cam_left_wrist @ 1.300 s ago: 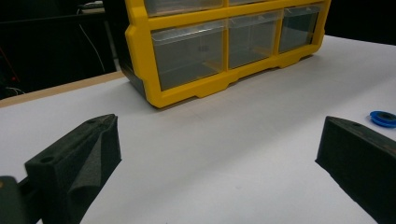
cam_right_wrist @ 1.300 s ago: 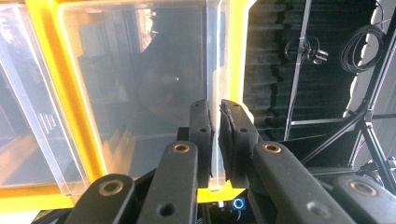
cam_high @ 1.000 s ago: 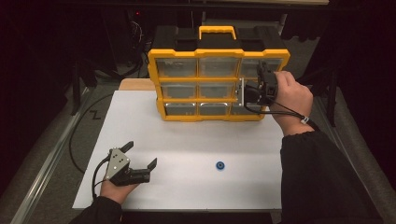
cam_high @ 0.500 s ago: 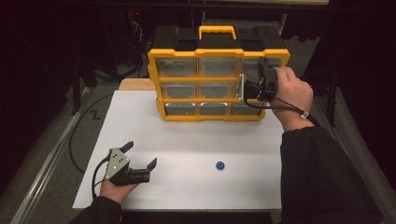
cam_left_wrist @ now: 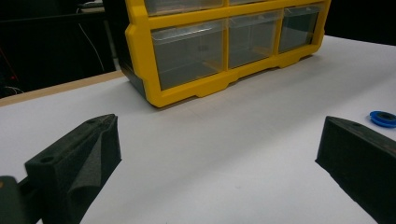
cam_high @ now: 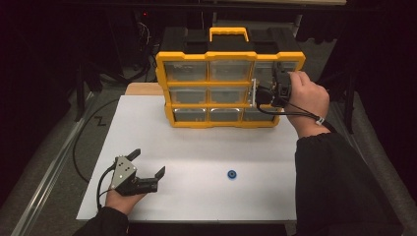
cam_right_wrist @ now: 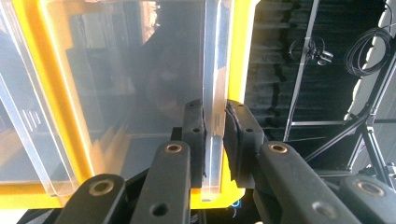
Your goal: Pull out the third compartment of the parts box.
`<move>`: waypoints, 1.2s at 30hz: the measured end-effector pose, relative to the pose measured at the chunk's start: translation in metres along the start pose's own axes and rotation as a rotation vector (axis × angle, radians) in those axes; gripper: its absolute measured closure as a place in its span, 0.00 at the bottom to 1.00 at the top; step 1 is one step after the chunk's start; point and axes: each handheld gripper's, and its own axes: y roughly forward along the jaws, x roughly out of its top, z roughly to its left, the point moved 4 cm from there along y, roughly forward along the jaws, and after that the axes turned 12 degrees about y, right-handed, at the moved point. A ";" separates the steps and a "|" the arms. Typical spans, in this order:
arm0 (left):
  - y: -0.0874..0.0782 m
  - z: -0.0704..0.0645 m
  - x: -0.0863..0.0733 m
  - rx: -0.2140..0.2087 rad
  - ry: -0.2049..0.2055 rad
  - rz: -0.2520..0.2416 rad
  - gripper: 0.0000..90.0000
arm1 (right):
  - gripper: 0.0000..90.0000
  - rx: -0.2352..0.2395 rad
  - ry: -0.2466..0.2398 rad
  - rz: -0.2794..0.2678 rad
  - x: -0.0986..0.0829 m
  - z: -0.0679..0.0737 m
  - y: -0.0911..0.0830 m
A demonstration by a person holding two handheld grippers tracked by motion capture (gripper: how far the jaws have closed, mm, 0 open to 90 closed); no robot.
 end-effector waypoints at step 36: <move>-0.003 0.001 0.003 0.006 -0.009 -0.021 0.00 | 0.90 0.016 0.003 -0.004 -0.005 -0.005 -0.040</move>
